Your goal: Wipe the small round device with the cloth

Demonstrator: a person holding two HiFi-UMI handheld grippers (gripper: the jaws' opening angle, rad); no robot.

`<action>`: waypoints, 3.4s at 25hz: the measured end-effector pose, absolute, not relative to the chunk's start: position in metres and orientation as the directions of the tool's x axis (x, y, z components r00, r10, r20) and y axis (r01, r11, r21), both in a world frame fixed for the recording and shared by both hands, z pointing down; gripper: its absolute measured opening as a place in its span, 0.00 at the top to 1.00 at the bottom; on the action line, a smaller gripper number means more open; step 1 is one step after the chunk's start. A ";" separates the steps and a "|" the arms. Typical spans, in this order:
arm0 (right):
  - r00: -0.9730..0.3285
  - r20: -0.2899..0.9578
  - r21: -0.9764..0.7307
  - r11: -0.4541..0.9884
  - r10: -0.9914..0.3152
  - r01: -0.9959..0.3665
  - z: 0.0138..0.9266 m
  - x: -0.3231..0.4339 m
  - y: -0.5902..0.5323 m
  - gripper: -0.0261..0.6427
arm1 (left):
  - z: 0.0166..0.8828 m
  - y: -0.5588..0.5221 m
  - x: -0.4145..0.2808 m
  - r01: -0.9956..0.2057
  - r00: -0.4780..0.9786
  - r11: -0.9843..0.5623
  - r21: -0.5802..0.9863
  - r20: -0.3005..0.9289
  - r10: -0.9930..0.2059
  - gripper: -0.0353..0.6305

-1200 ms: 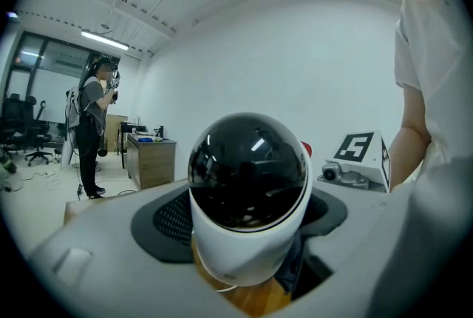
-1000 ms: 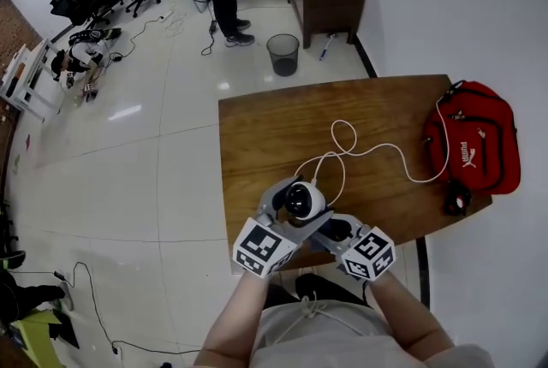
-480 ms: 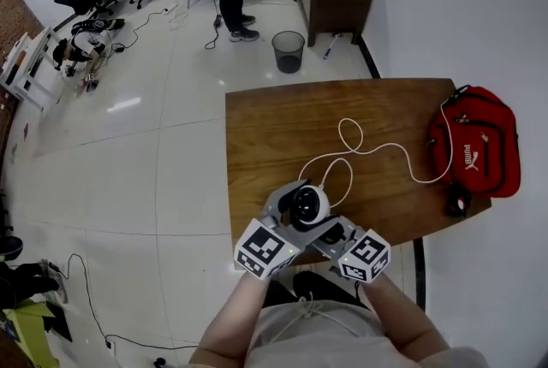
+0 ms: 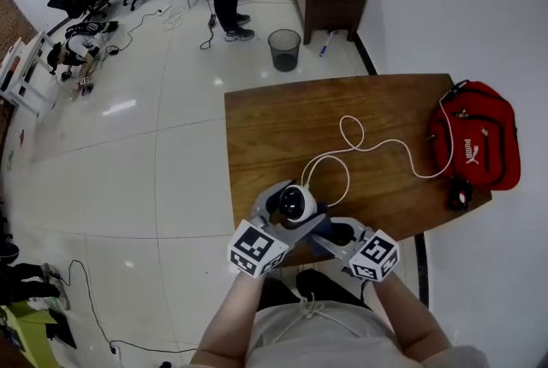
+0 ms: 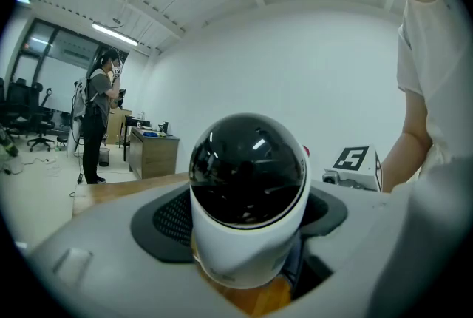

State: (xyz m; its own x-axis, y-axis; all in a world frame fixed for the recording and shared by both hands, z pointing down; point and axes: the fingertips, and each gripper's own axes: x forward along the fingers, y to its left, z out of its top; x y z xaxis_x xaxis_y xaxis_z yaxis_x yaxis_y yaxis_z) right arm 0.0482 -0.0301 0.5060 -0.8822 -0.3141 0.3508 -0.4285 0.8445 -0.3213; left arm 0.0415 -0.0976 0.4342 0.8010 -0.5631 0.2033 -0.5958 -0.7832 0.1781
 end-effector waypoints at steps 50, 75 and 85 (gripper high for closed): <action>-0.686 0.389 -0.226 0.658 -0.615 -0.718 0.468 0.089 0.004 0.80 | 0.424 0.011 -0.072 -0.852 0.523 -0.514 0.094 0.137 -0.841 0.94; -0.627 0.333 -0.095 0.636 -0.704 -0.766 0.421 0.085 0.184 0.80 | 0.351 0.186 -0.060 -0.864 0.502 -0.498 0.074 0.070 -0.862 0.94; -0.647 0.326 -0.067 0.666 -0.689 -0.743 0.414 0.095 0.197 0.81 | 0.350 0.193 -0.036 -0.845 0.532 -0.525 0.099 0.071 -0.844 0.94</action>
State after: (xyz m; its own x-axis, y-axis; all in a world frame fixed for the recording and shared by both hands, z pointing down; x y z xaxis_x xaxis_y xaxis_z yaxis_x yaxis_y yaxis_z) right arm 0.0948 0.1966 0.4141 -0.6473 -0.6889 0.3262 -0.7428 0.6661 -0.0671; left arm -0.0359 0.1932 0.3497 0.5324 -0.8435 0.0712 -0.8453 -0.5251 0.0987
